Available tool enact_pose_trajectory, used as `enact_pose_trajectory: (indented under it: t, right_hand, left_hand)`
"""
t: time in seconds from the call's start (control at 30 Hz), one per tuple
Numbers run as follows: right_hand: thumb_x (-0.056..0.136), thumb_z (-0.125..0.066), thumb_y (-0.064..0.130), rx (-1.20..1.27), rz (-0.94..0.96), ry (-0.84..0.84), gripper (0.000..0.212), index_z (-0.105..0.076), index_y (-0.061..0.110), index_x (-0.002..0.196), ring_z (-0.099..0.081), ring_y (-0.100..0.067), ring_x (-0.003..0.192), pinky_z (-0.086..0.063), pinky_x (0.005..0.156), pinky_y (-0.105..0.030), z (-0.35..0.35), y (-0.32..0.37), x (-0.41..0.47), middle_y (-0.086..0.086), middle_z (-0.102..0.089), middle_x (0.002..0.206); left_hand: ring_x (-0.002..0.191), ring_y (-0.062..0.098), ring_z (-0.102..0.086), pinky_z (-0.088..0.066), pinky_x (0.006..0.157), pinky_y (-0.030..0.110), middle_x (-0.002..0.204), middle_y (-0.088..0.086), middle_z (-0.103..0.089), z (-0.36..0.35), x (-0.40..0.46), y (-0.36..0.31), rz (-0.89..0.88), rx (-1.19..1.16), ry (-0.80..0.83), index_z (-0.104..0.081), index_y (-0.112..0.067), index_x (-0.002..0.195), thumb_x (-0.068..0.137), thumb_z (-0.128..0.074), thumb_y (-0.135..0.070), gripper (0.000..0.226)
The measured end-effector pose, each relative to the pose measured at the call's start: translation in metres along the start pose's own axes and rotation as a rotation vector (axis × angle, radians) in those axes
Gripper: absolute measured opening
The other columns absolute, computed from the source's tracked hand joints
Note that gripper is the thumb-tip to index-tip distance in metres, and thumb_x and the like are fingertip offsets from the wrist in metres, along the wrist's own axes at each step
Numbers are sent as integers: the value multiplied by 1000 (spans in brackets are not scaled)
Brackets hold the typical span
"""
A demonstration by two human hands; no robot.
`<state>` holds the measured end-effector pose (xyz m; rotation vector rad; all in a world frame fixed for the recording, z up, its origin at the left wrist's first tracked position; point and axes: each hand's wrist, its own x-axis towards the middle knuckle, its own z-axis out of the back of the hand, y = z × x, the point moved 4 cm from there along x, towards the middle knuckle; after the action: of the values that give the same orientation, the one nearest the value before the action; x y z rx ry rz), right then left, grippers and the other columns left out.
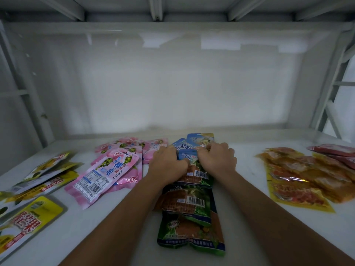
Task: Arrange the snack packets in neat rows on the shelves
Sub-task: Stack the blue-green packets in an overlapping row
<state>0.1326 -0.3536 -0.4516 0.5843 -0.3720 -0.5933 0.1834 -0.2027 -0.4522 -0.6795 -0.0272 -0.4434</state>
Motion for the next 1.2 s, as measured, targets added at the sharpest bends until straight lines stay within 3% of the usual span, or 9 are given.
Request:
enact_pose_trajectory:
  t: [0.2, 0.3, 0.5, 0.6, 0.7, 0.87, 0.97, 1.07, 1.2]
  right_hand:
    - [100, -43, 44, -45, 11, -24, 43, -62, 17, 129, -45, -32, 128, -34, 105, -45, -3, -1, 3, -11, -50, 134]
    - [100, -47, 45, -9, 4, -41, 40, -65, 19, 125, -49, -31, 125, -36, 104, -45, -5, -3, 6, -8, -53, 132]
    - [96, -55, 43, 224, -115, -3, 26, -60, 22, 110, -58, -26, 101, -32, 99, -41, -1, -10, 10, 5, -62, 94]
    - [86, -66, 40, 430, -174, -33, 22, -68, 21, 98, -64, -25, 99, -41, 105, -43, 3, -12, 10, 5, -69, 94]
    - [74, -73, 40, 558, -214, -23, 31, -68, 26, 101, -66, -23, 99, -45, 107, -48, 4, -9, 5, 7, -70, 96]
    - [39, -66, 39, 770, -185, -42, 43, -74, 28, 80, -73, -29, 87, -54, 96, -58, -11, -18, 25, 4, -75, 76]
    - [51, -70, 39, 875, -185, -72, 25, -77, 36, 75, -74, -30, 82, -58, 91, -55, -5, -14, 17, 5, -75, 67]
    - [80, -72, 29, 966, -230, -181, 10, -75, 22, 73, -73, -24, 74, -62, 82, -46, 8, -11, 4, 6, -73, 64]
    - [95, -68, 28, 998, -247, -417, 11, -71, 20, 102, -65, -17, 76, -55, 75, -36, 21, -20, 5, 4, -69, 86]
  left_hand:
    - [100, 33, -60, -49, 83, 42, 99, 11, -62, -2, 5, 5, -28, -16, -65, -64, -8, 105, 100, -59, -47, 39]
    - [104, 31, -66, -52, 95, 43, 114, 13, -69, 1, -2, 0, -51, -66, -45, -60, -8, 133, 104, -56, -43, 46]
    - [108, 29, -61, -49, 98, 40, 109, 2, -63, 2, -6, -7, -73, -26, -16, -61, -16, 114, 105, -54, -43, 30]
    - [117, 28, -58, -46, 101, 38, 126, 6, -62, 0, -6, -8, -67, -23, -3, -61, -16, 130, 104, -55, -45, 40]
    - [111, 25, -55, -47, 103, 41, 119, 5, -58, -2, -5, -8, -76, -45, 4, -60, -18, 128, 103, -59, -45, 37]
    - [125, 30, -54, -47, 106, 46, 138, 9, -54, -3, -1, -2, -52, -79, 5, -50, -23, 143, 97, -66, -47, 54]
    - [118, 28, -56, -50, 102, 45, 132, 9, -54, -5, -1, -3, -83, -76, 30, -50, -27, 142, 98, -65, -40, 48]
    - [123, 30, -54, -49, 104, 45, 133, 9, -52, -6, -2, -4, -110, -14, 46, -52, -30, 141, 98, -62, -37, 44]
    - [127, 29, -51, -46, 105, 41, 137, 9, -49, -7, -3, -3, -127, 43, 45, -55, -26, 140, 99, -62, -34, 42]
